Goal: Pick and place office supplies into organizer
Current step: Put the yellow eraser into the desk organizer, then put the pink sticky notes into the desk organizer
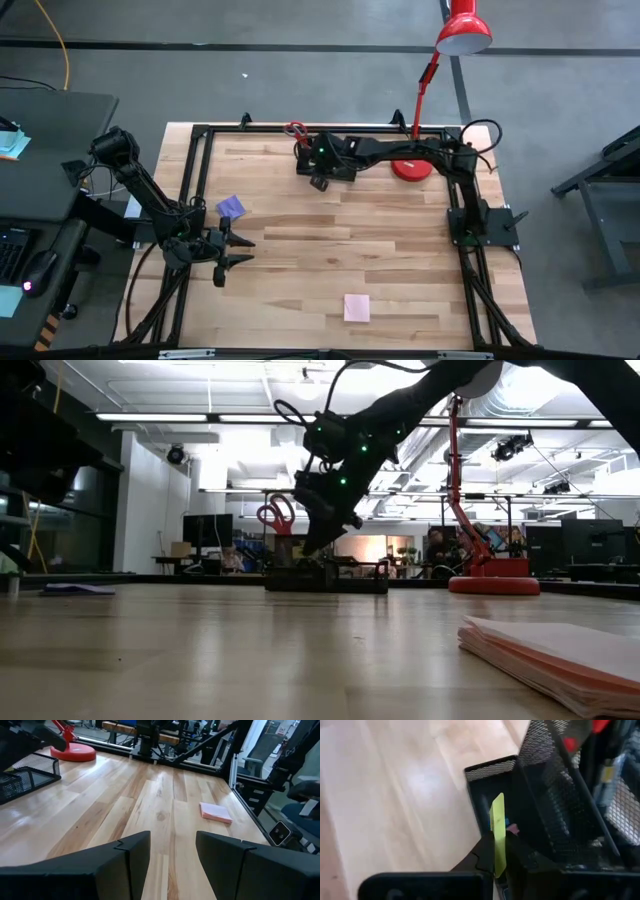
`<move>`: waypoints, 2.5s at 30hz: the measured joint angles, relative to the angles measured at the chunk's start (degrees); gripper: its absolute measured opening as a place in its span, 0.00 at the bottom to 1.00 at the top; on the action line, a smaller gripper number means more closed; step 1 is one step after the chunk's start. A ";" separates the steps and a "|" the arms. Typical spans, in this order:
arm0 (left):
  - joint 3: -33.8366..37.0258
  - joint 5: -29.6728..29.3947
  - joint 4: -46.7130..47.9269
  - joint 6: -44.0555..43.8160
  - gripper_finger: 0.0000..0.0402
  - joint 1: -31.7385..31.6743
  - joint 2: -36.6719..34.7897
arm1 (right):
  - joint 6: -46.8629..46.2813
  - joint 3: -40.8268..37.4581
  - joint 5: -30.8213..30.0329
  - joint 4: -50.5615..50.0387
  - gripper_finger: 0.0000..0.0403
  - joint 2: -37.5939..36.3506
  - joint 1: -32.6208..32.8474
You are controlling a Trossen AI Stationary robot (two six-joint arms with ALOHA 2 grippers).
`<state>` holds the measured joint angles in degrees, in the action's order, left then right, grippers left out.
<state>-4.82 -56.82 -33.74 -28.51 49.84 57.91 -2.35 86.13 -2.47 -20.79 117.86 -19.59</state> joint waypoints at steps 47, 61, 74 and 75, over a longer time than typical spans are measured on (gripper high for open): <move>-0.02 -2.21 -1.42 -0.28 0.37 0.00 -0.03 | -9.29 4.31 -5.46 -22.60 0.35 -3.22 24.79; -0.02 -9.59 -2.60 -0.18 0.37 0.00 -0.04 | -32.13 4.24 -5.55 -35.56 0.35 -5.20 45.58; -0.02 -10.40 -2.12 -3.45 0.37 0.00 -0.02 | -39.27 3.97 -11.33 -23.84 0.35 -4.89 57.99; -0.02 -10.35 -2.08 -3.48 0.37 0.00 -0.02 | -39.28 3.95 -11.47 -23.31 0.35 -4.49 58.18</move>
<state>-4.84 -67.16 -35.81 -31.99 49.84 57.89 -41.63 90.08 -13.95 -44.09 113.37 38.59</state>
